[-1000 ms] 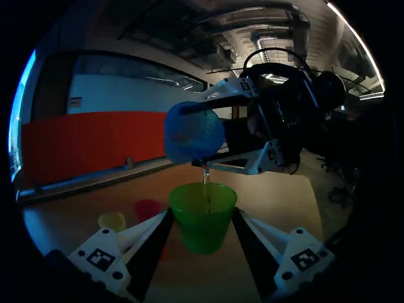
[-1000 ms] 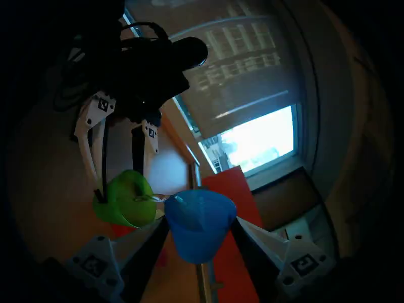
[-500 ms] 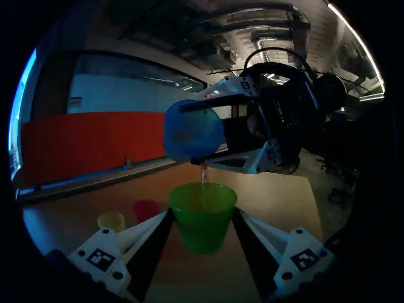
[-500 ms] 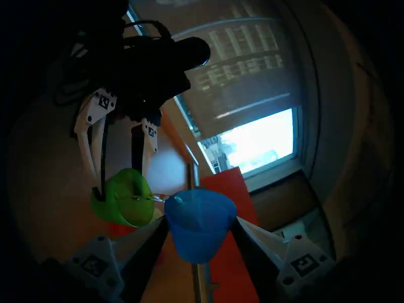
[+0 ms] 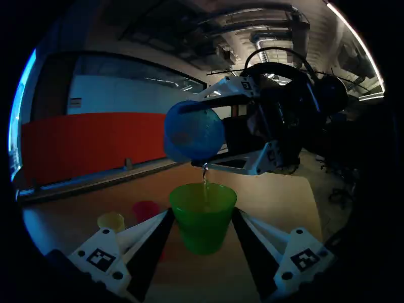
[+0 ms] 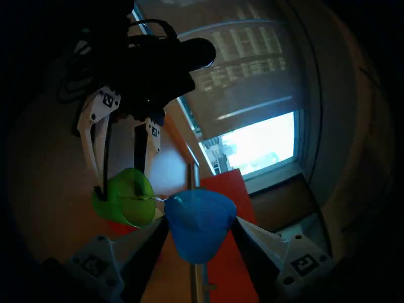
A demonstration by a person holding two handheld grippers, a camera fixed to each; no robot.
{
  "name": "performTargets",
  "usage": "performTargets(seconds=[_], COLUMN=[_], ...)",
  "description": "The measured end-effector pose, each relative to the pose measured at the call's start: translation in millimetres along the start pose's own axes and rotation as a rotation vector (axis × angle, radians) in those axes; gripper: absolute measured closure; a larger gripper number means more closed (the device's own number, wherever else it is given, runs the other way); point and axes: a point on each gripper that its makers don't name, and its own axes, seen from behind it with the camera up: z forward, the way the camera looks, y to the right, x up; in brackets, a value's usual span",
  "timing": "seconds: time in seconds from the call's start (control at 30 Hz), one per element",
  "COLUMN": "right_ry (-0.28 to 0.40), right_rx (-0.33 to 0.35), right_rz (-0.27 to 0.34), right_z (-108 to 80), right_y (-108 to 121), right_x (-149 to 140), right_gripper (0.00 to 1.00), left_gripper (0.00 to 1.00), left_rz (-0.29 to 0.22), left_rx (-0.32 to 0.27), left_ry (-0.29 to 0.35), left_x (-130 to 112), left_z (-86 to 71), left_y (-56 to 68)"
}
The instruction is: Pour water
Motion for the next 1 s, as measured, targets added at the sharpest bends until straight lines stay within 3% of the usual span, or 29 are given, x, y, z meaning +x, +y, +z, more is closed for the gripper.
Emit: performTargets(seconds=[1.0], right_ry=[0.001], right_rx=[-0.004], right_rz=[-0.064], right_z=[-4.1], right_y=[4.0], right_x=[4.4], right_gripper=[0.11], left_gripper=[0.17], left_rz=[0.009], left_rx=[0.0], left_ry=[0.005], left_x=[3.1], left_z=[0.3], left_y=[1.9])
